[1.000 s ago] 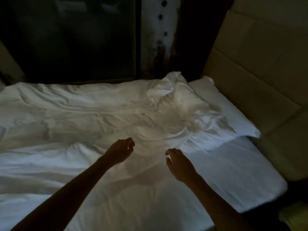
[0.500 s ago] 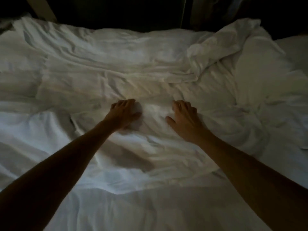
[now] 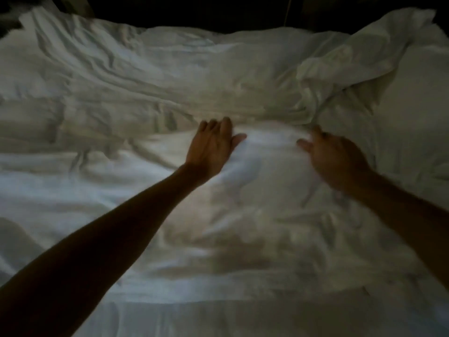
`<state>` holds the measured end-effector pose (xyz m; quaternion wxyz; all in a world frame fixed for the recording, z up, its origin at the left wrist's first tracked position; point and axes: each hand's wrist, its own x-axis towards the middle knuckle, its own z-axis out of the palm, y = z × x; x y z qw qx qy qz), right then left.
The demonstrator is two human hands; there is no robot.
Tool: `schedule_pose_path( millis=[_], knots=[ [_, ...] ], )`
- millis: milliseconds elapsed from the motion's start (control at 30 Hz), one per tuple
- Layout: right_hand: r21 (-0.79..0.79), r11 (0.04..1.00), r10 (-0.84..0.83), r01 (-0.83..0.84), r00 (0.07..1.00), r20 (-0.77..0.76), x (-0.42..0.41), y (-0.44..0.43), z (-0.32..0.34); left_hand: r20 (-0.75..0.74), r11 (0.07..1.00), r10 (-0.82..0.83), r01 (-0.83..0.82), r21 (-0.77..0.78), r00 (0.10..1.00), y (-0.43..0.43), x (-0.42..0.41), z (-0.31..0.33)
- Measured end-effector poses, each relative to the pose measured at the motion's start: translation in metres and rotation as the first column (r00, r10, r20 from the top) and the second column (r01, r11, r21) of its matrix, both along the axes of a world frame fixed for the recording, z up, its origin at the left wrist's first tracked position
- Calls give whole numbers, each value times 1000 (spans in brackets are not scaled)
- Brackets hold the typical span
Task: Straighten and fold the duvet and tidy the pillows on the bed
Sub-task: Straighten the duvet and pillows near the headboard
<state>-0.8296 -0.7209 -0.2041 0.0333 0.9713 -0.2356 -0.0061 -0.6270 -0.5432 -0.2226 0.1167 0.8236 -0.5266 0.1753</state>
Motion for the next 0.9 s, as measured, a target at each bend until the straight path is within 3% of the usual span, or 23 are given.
schedule_pose_path(
  millis=[133,267,367,433,533,767,900],
  knots=[
    [-181,977,-83,111,984,159,30,-73,55,-63,997,71,-71,-10,996,-85,26,49],
    [-245,951,-161,189,978,131,61,-87,23,-49,985,148,-143,99,988,-105,57,9],
    [-59,969,-232,239,967,107,53,-78,-57,-131,946,209,-167,277,969,-98,47,-62],
    [46,964,-266,263,961,81,43,-68,-98,-254,947,251,-183,263,934,-92,34,-100],
    [55,961,-275,271,958,82,40,-62,-133,-242,942,245,-172,287,939,-87,28,-126],
    [176,951,-261,255,965,13,46,-62,-122,-331,936,259,-150,319,908,-89,34,-117],
    [258,959,-135,117,989,56,9,-62,-84,-428,979,12,76,189,904,-93,10,-79]
  ],
)
